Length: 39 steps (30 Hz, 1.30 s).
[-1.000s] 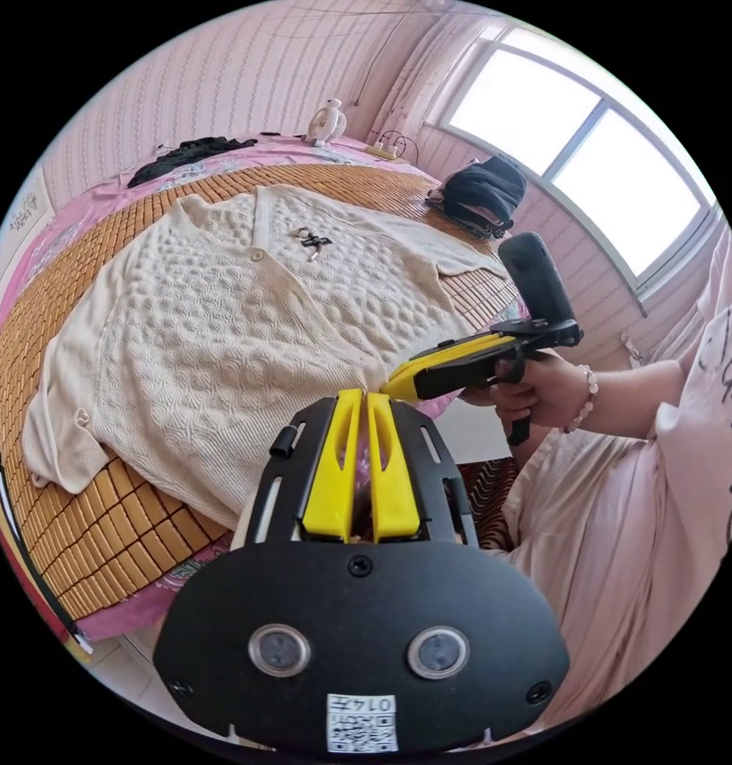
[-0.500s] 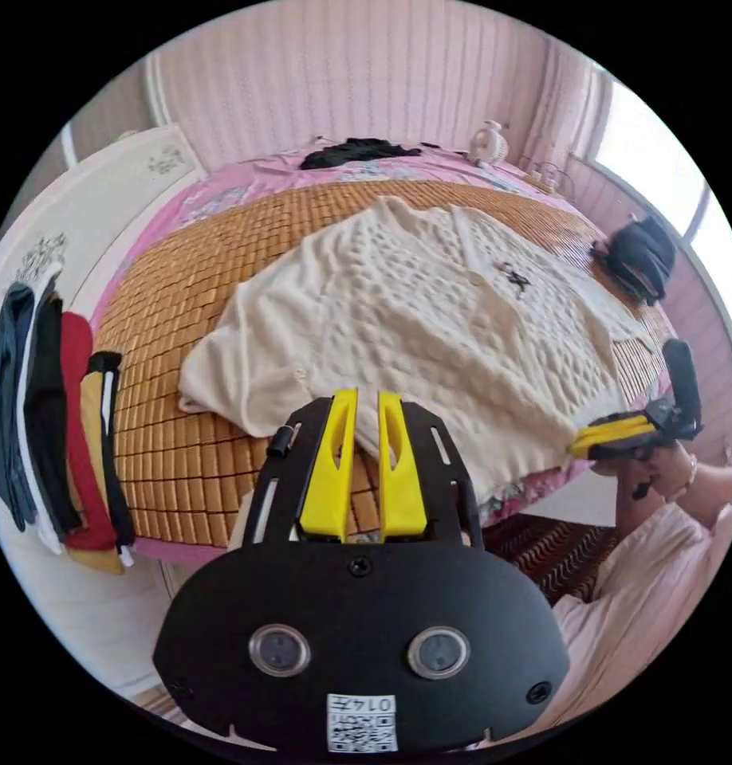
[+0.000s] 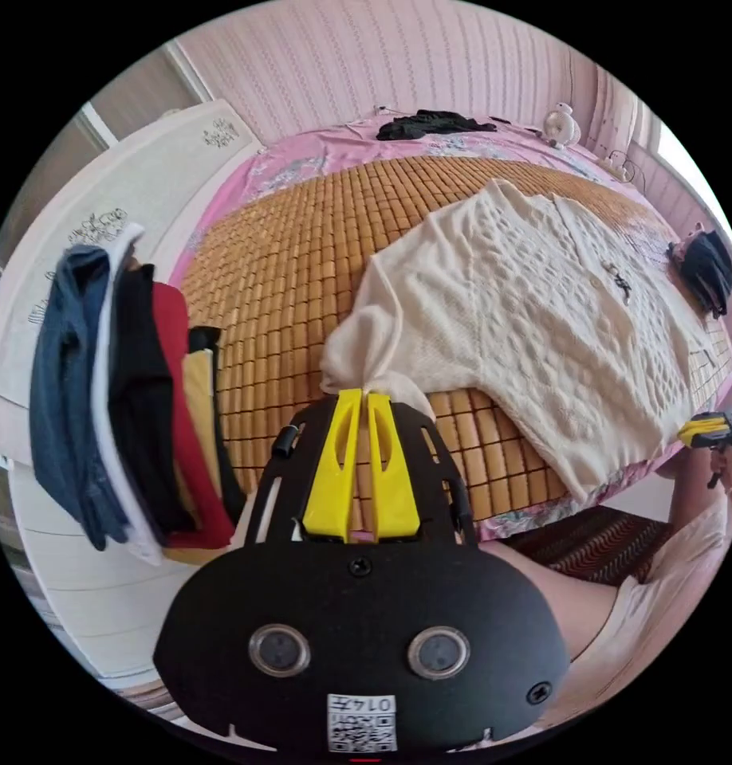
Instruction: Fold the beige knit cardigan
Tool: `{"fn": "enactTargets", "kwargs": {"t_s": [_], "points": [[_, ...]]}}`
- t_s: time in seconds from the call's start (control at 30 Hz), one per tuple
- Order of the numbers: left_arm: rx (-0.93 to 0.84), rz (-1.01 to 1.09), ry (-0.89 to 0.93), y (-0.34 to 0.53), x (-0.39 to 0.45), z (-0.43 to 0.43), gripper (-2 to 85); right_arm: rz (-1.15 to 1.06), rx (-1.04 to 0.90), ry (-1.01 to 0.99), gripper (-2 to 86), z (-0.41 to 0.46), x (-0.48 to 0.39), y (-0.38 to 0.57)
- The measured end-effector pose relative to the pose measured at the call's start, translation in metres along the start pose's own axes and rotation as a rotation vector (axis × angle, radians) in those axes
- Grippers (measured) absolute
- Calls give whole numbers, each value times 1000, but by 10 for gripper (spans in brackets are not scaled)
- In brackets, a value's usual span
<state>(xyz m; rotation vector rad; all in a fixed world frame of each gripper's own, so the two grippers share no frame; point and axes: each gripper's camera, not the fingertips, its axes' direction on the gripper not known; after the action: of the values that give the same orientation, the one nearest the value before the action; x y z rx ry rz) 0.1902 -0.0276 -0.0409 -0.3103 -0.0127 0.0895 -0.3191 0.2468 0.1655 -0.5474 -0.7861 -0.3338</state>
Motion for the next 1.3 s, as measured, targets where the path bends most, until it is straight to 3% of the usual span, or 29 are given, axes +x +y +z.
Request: {"fn": "enactTargets", "kwargs": {"t_s": [0.13,0.23,0.33,0.5,0.6,0.77,0.8,0.93,1.13,1.3], "points": [[-36,-176,-250,-14,-75,-36,16,43,59,82,98,-32,12,3],[98,-219,-238,-13,-85,-68,35,100,102,173,86,-56,25,5],[169,-148,-122,-15,-61,-73,40,182,193,330,72,-87,42,8],[130,19,223,-18,13,-32,33,425,398,536,81,-147,90,15],[80,117,376,-18,67,-4,17,550,426,701,98,-170,120,14],[1,191,457,-28,128,32,6,695,267,787,86,-161,169,-2],[-14,200,467,-30,132,36,5,617,312,808,69,-162,165,-5],[0,239,415,-35,140,42,-3,527,186,999,14,-158,177,-27],[-26,301,486,-41,137,49,-9,619,184,990,3,-175,211,-45],[-45,336,607,-40,141,58,-10,641,26,1118,1,-167,226,-55]]}}
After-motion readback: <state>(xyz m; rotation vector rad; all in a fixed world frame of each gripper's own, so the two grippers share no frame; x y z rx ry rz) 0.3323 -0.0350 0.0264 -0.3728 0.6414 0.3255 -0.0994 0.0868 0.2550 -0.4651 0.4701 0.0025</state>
